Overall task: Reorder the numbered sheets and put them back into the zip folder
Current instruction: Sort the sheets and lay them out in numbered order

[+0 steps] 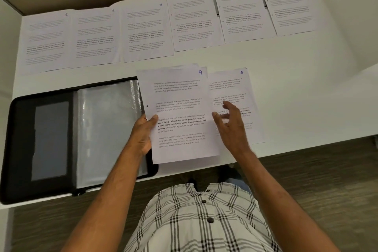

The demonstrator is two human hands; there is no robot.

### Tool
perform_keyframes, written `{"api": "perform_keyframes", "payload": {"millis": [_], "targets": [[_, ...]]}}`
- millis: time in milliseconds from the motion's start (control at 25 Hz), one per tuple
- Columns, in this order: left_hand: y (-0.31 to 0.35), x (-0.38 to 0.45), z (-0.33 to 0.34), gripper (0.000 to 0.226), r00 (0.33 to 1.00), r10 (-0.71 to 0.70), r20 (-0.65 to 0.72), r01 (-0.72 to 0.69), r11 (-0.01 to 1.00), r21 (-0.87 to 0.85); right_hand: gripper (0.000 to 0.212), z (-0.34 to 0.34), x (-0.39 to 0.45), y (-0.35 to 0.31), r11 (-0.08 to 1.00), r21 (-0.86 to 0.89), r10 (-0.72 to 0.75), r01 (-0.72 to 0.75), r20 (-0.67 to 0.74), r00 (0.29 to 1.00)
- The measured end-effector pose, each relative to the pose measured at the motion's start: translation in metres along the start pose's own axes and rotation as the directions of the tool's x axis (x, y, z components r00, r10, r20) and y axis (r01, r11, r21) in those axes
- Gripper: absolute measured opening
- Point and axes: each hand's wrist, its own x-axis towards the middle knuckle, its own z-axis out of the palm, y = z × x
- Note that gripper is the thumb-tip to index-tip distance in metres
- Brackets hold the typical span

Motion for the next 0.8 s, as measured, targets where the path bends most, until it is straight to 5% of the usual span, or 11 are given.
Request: {"api": "perform_keyframes", "payload": {"millis": [200, 360, 800], "targets": [[-0.007, -0.004, 0.03, 0.034, 1.0, 0.012, 0.019, -0.012, 1.0, -0.025, 0.034, -0.004, 0.016, -0.005, 0.933, 0.231, 0.262, -0.277, 0.096, 0.96], [-0.016, -0.005, 0.067, 0.031, 1.0, 0.025, 0.018, -0.025, 0.999, -0.024, 0.02, -0.037, 0.03, 0.008, 0.95, 0.191, 0.244, -0.248, 0.045, 0.969], [-0.047, 0.02, 0.189, 0.033, 0.996, 0.048, -0.078, -0.047, 0.999, 0.012, 0.026, -0.193, 0.092, 0.083, 0.971, 0.097, 0.224, -0.22, -0.035, 0.974]]}}
